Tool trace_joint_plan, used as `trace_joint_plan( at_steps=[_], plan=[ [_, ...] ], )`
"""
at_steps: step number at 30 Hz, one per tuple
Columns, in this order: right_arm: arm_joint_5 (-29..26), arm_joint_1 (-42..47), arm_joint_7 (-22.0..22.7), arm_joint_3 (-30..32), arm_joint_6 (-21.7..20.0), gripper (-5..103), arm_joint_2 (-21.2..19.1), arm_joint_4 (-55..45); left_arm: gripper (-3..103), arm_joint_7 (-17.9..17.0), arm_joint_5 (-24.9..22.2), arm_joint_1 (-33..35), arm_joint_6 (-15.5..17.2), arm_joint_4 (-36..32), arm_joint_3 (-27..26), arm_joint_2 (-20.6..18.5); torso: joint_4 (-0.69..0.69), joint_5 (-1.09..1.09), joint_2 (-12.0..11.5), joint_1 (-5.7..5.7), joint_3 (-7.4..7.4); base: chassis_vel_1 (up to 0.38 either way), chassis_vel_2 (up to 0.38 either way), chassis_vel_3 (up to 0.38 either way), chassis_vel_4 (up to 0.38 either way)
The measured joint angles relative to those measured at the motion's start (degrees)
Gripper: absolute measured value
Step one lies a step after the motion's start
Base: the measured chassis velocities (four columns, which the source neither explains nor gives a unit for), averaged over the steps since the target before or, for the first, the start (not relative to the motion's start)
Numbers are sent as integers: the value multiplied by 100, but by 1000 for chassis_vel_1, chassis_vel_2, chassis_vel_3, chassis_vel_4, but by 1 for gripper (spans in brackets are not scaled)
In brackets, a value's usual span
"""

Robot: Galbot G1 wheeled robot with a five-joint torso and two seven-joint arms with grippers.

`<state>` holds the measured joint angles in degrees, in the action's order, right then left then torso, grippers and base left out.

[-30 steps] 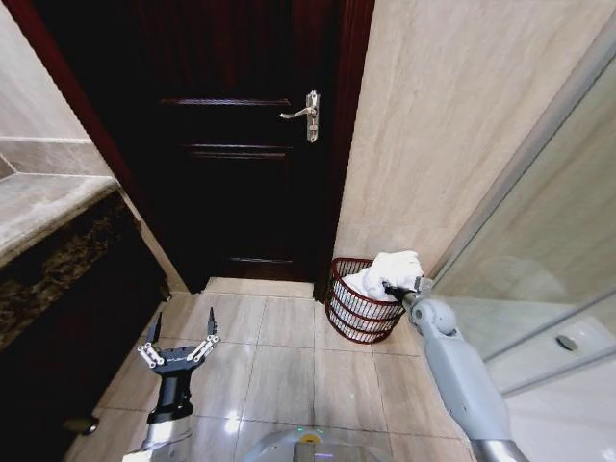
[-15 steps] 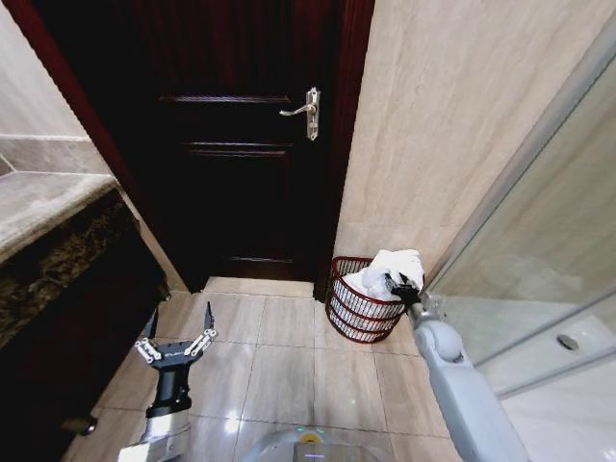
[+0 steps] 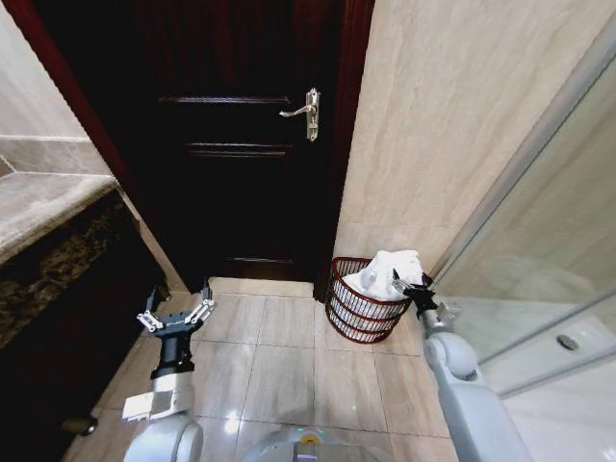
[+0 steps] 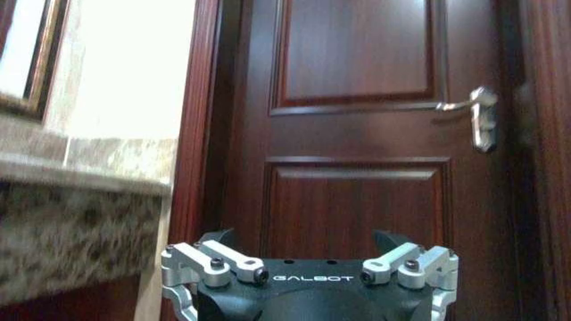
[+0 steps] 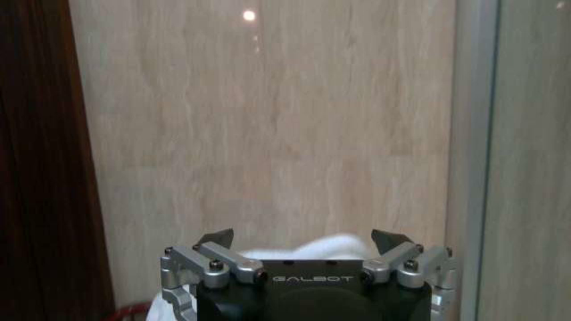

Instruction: Discard the used towel into the hamper.

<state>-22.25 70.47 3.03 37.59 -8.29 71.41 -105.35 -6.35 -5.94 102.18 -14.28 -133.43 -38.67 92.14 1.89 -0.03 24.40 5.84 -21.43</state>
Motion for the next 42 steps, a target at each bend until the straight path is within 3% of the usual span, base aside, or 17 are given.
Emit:
trace_joint_plan(
  at_steps=[4,6,11,24,42],
  plan=[
    [-10,-52,-1,40,87,100,-24,-66,100,-106,-191,-255,283,225,-15,-14,1,1,3,3,-3,0,0,0,0],
    [7,69,-47,69,137,100,-21,-273,100,-206,-286,-478,531,355,-40,-203,1,3,5,4,-5,0,0,0,0],
    [195,363,-90,116,-45,100,77,-717,100,-279,-427,-666,772,401,-30,-448,-1,3,10,4,-7,0,0,0,0],
    [355,520,-75,89,-238,100,243,-952,100,-169,-673,-815,982,475,-40,-909,0,2,16,7,-11,0,0,0,0],
    [458,567,58,-1,-402,100,451,-1048,100,-79,-848,-852,964,488,-72,-1109,0,3,20,9,-14,0,0,0,0]
  ],
)
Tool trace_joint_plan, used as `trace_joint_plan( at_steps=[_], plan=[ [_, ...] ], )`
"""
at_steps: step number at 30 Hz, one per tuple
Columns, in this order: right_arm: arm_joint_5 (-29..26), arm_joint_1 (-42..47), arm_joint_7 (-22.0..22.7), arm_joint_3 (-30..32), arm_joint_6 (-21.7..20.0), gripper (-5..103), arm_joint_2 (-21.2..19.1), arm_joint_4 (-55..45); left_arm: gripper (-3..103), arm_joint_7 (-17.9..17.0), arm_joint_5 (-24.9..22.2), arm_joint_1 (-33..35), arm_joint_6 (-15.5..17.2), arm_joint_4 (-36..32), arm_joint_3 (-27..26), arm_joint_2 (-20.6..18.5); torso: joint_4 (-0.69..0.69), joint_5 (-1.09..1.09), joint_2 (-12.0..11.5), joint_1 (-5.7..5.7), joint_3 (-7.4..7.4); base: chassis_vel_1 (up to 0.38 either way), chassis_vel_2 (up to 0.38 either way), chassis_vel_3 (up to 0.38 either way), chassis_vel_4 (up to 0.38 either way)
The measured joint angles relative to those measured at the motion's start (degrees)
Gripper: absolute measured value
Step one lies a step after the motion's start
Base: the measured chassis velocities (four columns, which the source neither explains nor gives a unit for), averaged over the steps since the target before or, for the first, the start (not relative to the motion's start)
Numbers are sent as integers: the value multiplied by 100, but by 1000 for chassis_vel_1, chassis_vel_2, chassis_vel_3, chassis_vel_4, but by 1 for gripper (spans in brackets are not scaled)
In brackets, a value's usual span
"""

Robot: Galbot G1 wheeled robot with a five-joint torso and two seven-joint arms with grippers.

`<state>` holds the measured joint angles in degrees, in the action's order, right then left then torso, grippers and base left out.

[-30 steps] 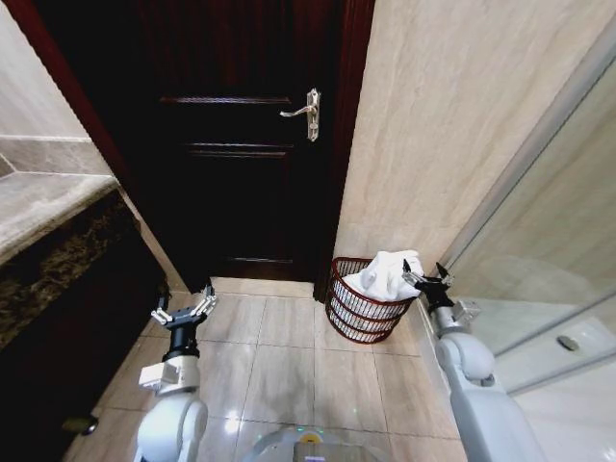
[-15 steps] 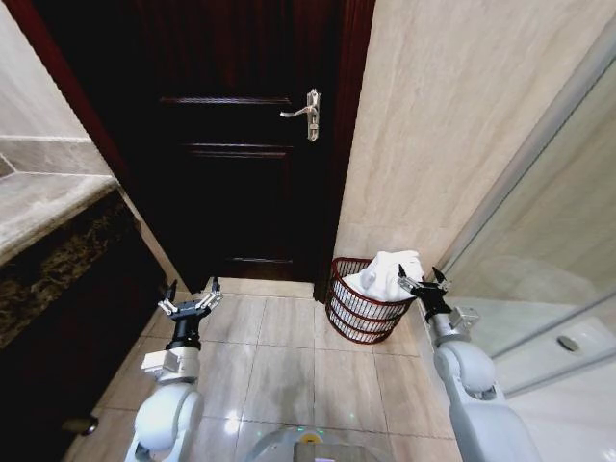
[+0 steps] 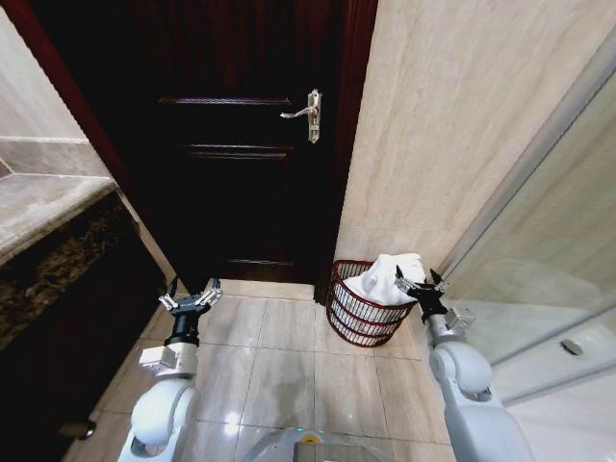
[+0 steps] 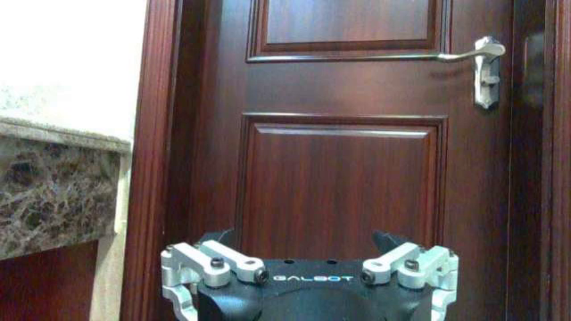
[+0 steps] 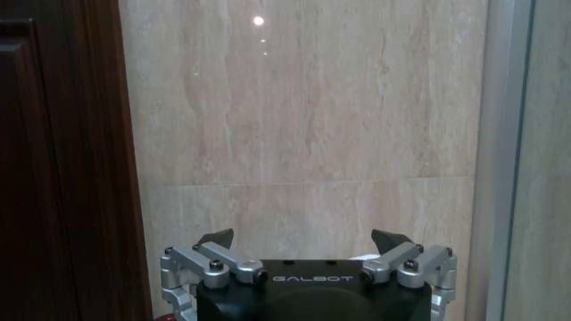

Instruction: Discard the used towel into the hamper.

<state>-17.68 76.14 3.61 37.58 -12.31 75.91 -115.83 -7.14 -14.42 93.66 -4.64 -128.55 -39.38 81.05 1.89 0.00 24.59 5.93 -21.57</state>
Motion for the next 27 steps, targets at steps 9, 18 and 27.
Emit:
trace_joint_plan(
  at_steps=[9,18,27],
  plan=[
    [-26,-28,97,10,-111,100,-45,-13,100,34,2,25,-30,-80,13,29,0,0,2,0,-1,-19,11,20,-18],
    [-63,-43,126,5,-186,100,-81,-13,100,107,27,131,-121,-164,-9,129,0,0,2,1,-1,-45,58,57,-52],
    [-442,-248,806,-1,-635,100,-294,-7,100,115,39,161,-152,-259,-17,186,-1,1,2,2,-2,-38,40,38,-44]
  ],
)
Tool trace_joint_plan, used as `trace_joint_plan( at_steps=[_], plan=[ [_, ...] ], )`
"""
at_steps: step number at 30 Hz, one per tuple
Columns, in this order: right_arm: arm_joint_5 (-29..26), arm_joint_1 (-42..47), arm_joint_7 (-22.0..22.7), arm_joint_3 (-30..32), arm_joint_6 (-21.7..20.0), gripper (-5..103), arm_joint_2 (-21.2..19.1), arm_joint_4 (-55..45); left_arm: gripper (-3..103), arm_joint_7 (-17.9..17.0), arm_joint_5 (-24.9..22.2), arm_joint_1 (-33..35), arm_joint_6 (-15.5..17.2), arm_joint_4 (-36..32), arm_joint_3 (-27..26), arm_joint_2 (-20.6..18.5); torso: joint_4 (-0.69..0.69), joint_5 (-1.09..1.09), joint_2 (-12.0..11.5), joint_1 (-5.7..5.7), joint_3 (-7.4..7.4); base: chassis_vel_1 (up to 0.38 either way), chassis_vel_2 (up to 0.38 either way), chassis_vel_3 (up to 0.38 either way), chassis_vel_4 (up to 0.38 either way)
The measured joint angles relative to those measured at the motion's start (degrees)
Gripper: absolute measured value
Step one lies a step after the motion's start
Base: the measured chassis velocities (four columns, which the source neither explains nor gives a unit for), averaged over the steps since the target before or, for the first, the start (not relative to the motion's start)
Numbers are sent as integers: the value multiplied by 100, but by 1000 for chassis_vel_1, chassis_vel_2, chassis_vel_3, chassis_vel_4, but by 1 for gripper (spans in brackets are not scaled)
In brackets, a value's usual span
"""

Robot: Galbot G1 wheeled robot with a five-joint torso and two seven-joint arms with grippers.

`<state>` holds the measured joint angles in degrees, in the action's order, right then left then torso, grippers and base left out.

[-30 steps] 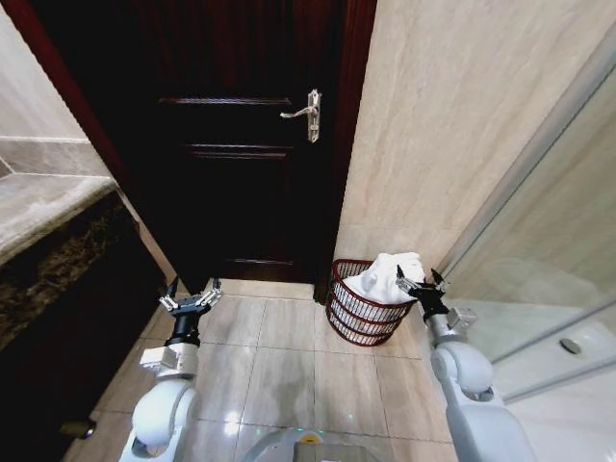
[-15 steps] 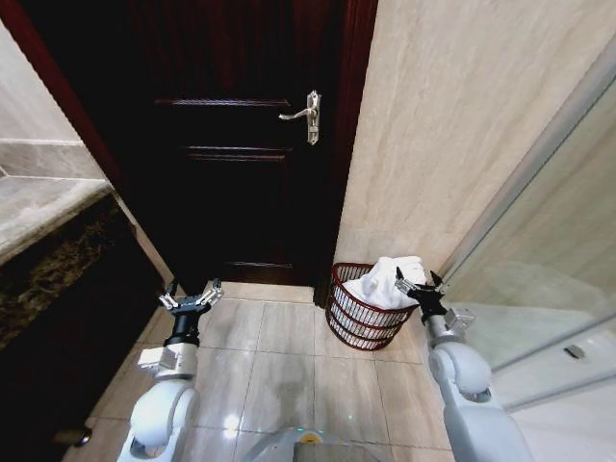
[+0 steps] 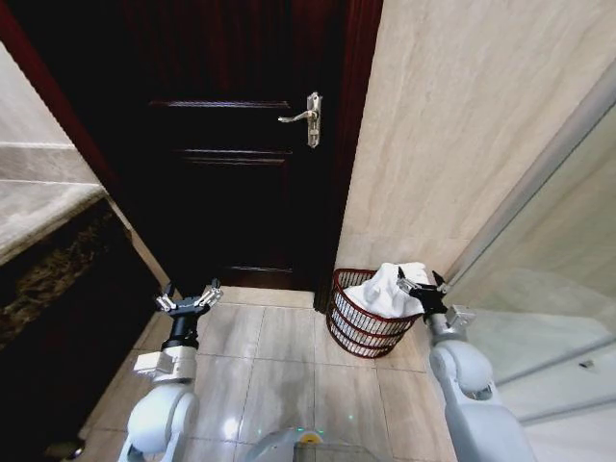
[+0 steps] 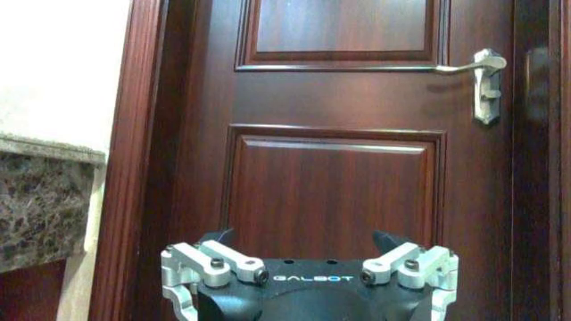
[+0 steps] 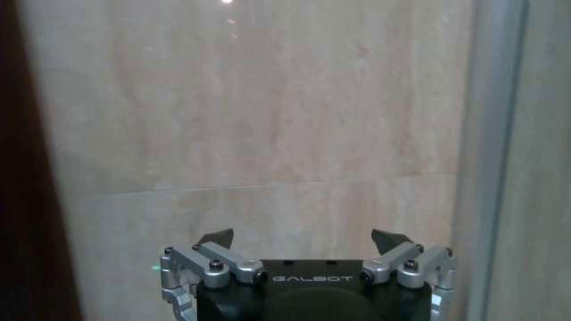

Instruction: Discard the used towel into the hamper.

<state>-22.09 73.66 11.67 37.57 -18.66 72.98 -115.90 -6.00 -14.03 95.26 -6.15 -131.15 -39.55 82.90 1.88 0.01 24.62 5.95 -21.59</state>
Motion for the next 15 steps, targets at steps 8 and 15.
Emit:
trace_joint_plan(
  at_steps=[8,15],
  plan=[
    [-863,-602,142,339,-1295,100,-694,535,100,9,-41,94,-68,-193,-39,126,1,0,1,0,0,0,0,0,0],
    [-1028,-737,-183,416,-2123,100,-935,542,100,11,-324,227,-76,-334,-260,1,0,0,1,0,0,0,0,0,0]
  ],
)
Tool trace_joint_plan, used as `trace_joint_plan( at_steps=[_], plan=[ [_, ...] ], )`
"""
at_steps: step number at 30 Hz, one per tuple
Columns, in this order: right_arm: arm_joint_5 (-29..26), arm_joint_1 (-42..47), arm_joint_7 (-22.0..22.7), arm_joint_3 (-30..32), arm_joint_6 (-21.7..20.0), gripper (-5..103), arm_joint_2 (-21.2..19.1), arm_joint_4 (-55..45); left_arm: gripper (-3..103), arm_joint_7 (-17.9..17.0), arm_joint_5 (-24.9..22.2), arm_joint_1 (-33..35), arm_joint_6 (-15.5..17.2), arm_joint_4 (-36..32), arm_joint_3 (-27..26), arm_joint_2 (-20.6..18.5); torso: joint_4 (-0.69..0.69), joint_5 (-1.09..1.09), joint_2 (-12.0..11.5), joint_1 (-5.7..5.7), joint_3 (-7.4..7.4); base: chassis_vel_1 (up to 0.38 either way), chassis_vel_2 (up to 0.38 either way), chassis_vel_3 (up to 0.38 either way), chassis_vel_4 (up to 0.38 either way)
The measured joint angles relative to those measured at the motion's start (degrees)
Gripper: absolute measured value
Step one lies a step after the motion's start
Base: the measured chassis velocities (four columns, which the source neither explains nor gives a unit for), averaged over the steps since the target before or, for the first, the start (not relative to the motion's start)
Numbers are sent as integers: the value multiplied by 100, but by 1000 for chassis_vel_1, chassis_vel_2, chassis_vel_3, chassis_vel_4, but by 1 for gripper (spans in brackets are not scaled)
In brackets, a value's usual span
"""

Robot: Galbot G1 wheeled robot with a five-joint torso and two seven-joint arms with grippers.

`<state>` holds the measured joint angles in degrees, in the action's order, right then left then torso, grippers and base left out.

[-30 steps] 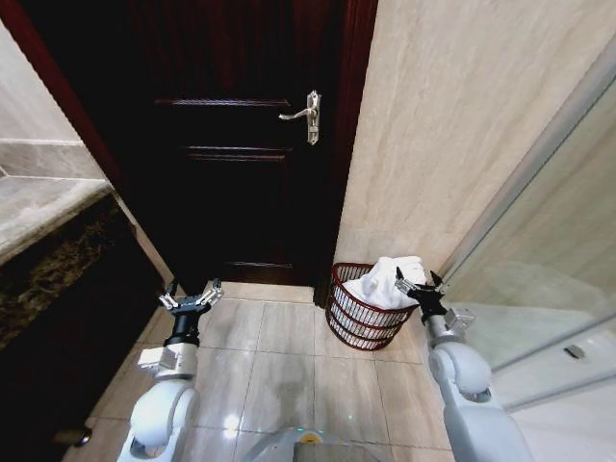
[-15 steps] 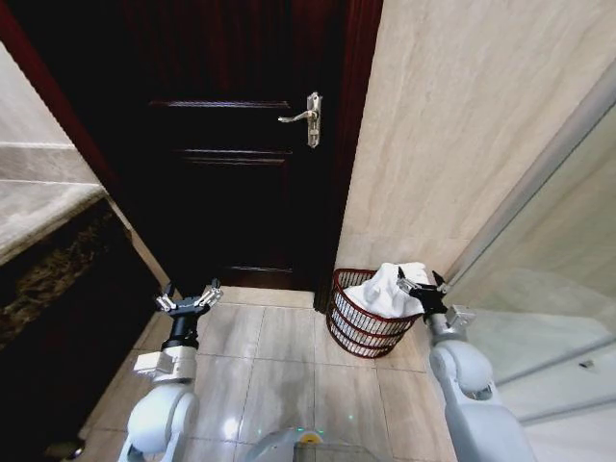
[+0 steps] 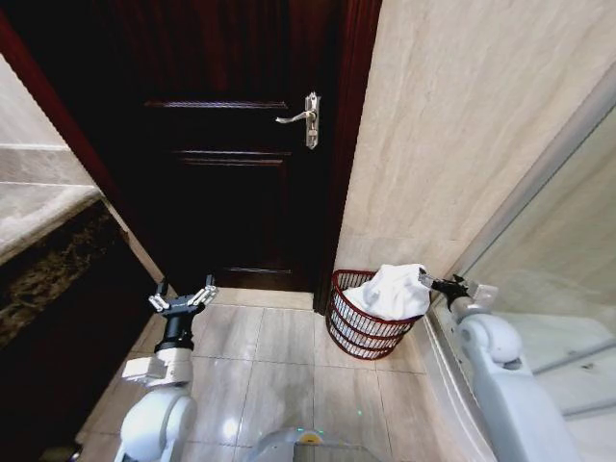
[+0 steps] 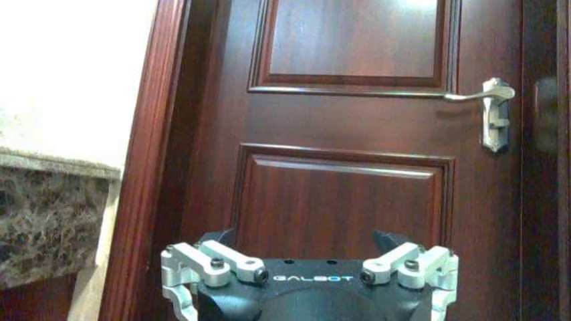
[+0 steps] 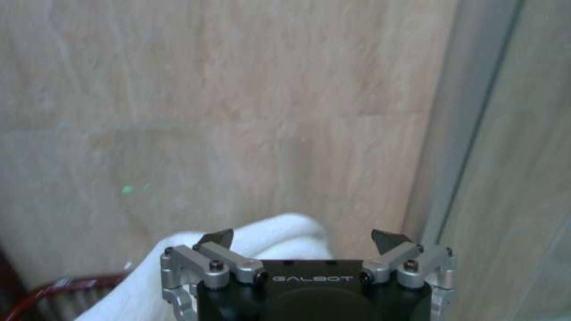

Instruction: Discard the used towel into the hamper.

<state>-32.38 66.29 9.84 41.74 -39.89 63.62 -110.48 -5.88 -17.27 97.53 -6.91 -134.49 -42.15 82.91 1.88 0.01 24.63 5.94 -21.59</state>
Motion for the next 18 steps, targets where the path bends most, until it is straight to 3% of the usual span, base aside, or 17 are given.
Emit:
trace_joint_plan(
  at_steps=[3,8,18],
  plan=[
    [-73,-134,-131,-70,-224,100,-53,60,100,0,-152,54,51,-84,-93,-128,0,-2,0,0,0,0,0,0,0],
    [-103,-370,-148,-392,-248,100,-144,317,100,-12,-265,103,131,-292,-190,-277,1,-1,0,0,0,0,0,0,0],
    [-112,-332,-133,-791,-231,100,3,536,100,-16,-250,336,101,-531,-269,-179,1,-1,0,0,0,0,0,0,0]
  ],
)
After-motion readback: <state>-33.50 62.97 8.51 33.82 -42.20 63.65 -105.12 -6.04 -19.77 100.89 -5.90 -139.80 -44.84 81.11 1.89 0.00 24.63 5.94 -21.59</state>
